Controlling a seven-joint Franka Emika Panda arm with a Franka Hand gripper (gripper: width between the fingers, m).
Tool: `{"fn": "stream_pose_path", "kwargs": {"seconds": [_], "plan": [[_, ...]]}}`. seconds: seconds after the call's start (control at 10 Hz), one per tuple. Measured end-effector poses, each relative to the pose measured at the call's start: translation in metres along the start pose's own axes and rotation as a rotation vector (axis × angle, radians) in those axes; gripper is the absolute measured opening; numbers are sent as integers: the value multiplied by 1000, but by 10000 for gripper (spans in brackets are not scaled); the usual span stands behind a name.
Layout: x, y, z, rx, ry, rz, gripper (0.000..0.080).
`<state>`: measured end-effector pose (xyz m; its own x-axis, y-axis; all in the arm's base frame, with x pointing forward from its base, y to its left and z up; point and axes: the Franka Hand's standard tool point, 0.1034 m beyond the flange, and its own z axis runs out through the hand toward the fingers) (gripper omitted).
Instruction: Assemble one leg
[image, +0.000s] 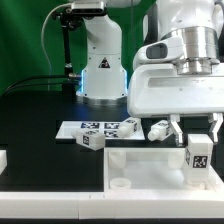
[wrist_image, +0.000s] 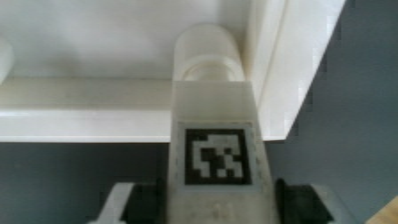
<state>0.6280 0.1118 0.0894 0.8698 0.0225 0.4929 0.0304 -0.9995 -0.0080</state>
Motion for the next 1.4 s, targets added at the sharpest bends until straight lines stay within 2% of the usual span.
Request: {"fn": "stream_pose_path", "kwargs": {"seconds": [0.3, 0.4, 0.5, 0.6, 0.7, 0.9, 1.1, 1.2, 1.3, 1.4], "plan": [[0, 0, 0, 0, -1, 0, 305], [0, 0, 0, 1, -8, 1, 499], [1, -4, -1, 10, -96, 5, 600], [13, -3, -5, 14, -118, 9, 600], [11, -3, -4, 20, -223, 25, 638], [16, -4, -3, 23, -383, 70, 648], [13, 3, 0, 21, -505, 92, 649], [6, 5, 0, 17, -599, 115, 649], [12, 5, 2, 17, -572, 116, 649], [11, 5, 2, 10, -572, 139, 649]]}}
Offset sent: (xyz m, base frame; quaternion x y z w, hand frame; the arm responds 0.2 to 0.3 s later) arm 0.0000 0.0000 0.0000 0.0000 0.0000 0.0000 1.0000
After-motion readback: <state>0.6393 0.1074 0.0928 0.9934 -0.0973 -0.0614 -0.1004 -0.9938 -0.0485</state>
